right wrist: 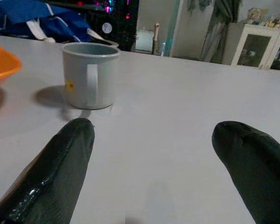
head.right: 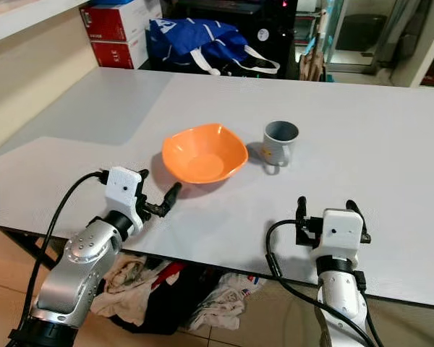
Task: Setting the table
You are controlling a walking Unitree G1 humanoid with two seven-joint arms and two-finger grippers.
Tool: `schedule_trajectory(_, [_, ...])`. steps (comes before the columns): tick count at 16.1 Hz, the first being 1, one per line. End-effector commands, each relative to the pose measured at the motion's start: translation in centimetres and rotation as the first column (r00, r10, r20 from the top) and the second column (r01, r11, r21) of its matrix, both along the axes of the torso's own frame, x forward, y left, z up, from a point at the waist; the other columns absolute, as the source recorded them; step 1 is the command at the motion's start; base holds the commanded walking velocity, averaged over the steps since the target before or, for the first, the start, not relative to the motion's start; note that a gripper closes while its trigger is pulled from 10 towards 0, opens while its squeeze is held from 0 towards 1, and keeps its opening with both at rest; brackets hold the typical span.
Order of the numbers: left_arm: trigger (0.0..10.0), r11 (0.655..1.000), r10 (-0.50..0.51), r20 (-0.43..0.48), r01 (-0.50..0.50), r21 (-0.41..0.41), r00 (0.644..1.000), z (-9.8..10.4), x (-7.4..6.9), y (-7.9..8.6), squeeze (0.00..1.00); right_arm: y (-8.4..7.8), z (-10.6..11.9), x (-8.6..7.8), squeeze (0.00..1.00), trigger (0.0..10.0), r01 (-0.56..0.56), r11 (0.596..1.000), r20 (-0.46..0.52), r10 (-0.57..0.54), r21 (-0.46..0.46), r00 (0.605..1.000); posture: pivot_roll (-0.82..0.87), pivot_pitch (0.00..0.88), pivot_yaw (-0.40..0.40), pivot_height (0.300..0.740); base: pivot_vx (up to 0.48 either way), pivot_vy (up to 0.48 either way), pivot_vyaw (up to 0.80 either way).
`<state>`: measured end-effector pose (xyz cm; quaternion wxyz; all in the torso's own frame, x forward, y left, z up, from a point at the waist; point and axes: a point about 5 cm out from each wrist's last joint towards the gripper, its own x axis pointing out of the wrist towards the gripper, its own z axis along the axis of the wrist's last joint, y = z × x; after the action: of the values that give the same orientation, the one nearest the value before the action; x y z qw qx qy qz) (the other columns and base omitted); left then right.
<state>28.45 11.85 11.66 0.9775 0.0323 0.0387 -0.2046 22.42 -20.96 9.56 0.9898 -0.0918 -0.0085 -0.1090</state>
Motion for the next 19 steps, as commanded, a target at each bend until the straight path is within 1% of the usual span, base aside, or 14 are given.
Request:
schedule_trajectory(1, [10.0,1.000,-0.003,0.009,0.003,0.010,1.000,0.4,0.1,0.0,0.00,0.0,-0.4,0.1,0.00,10.0,0.006,1.000,-0.014,-0.005,0.028,1.000,-0.04,0.000,0.070,0.740,0.000,0.454,-0.78])
schedule_trajectory(3, [10.0,1.000,-0.008,0.009,0.008,0.013,1.000,0.3,0.0,-0.1,0.00,0.0,-0.5,0.2,0.00,10.0,0.005,1.000,-0.021,-0.004,0.008,1.000,-0.04,0.000,0.067,0.740,0.000,0.454,0.00])
schedule_trajectory(8, [10.0,0.999,-0.035,0.018,0.034,0.024,0.999,0.3,0.0,-0.5,0.00,0.0,-0.6,0.4,0.00,10.0,-0.006,1.000,-0.027,0.006,0.006,1.000,-0.04,0.000,0.068,0.740,0.000,0.458,0.00])
schedule_trajectory(12, [10.0,0.999,-0.029,0.002,0.029,0.016,1.000,0.2,0.6,0.1,0.00,0.2,-0.9,0.9,0.00,10.0,-0.021,1.000,-0.033,0.021,0.009,0.999,-0.03,0.000,0.068,0.740,0.000,0.474,0.00])
schedule_trajectory(13, [10.0,1.000,-0.020,-0.008,0.020,0.004,1.000,0.1,0.7,0.3,0.00,0.3,-0.9,1.0,0.00,10.0,-0.028,1.000,-0.033,0.029,0.009,0.999,-0.03,0.000,0.067,0.740,0.000,0.480,0.00])
schedule_trajectory(15, [10.0,1.000,-0.004,-0.013,0.004,0.004,1.000,0.1,1.0,0.6,0.00,0.4,-0.9,1.2,0.00,10.0,-0.037,0.999,-0.031,0.037,0.012,0.999,-0.03,0.000,0.063,0.740,0.000,0.480,0.00])
schedule_trajectory(19, [10.0,1.000,0.005,-0.018,-0.005,0.001,1.000,0.0,1.2,0.8,0.00,0.7,-1.3,1.0,0.00,10.0,-0.063,0.998,-0.047,0.064,0.012,0.997,-0.02,0.000,0.059,0.740,0.000,0.480,0.00])
